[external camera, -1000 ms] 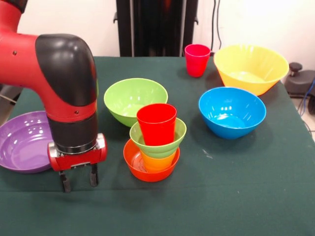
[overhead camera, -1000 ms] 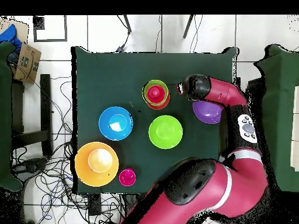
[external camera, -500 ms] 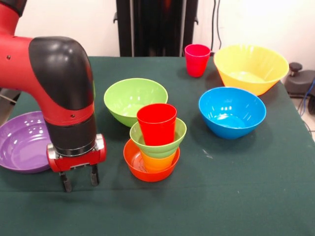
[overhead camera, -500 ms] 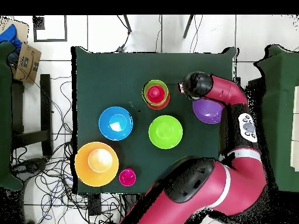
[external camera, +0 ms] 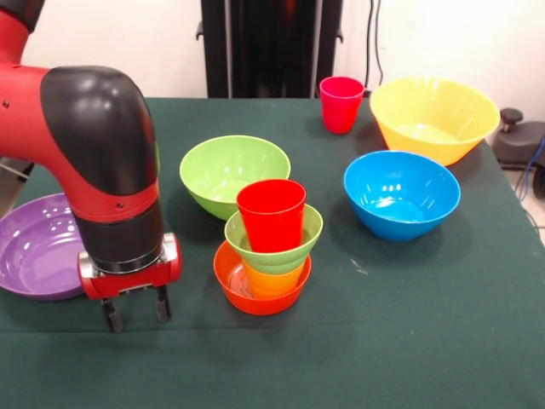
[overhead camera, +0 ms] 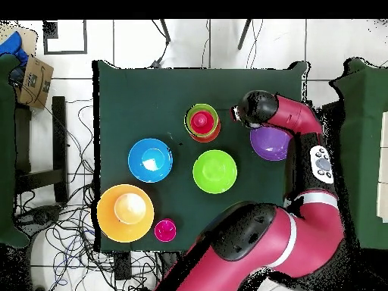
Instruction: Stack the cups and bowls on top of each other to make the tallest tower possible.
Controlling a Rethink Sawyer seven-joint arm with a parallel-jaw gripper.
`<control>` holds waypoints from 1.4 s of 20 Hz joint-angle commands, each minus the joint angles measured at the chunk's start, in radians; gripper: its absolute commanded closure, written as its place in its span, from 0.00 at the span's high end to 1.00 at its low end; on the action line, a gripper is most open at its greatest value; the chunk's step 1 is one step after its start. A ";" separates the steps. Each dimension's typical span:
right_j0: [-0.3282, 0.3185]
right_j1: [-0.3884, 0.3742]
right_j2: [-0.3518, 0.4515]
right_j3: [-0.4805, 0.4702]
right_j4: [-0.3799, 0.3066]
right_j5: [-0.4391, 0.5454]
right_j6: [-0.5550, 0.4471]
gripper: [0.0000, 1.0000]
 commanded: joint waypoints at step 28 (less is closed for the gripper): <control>0.058 -0.312 -0.112 0.195 0.063 0.143 0.142 1.00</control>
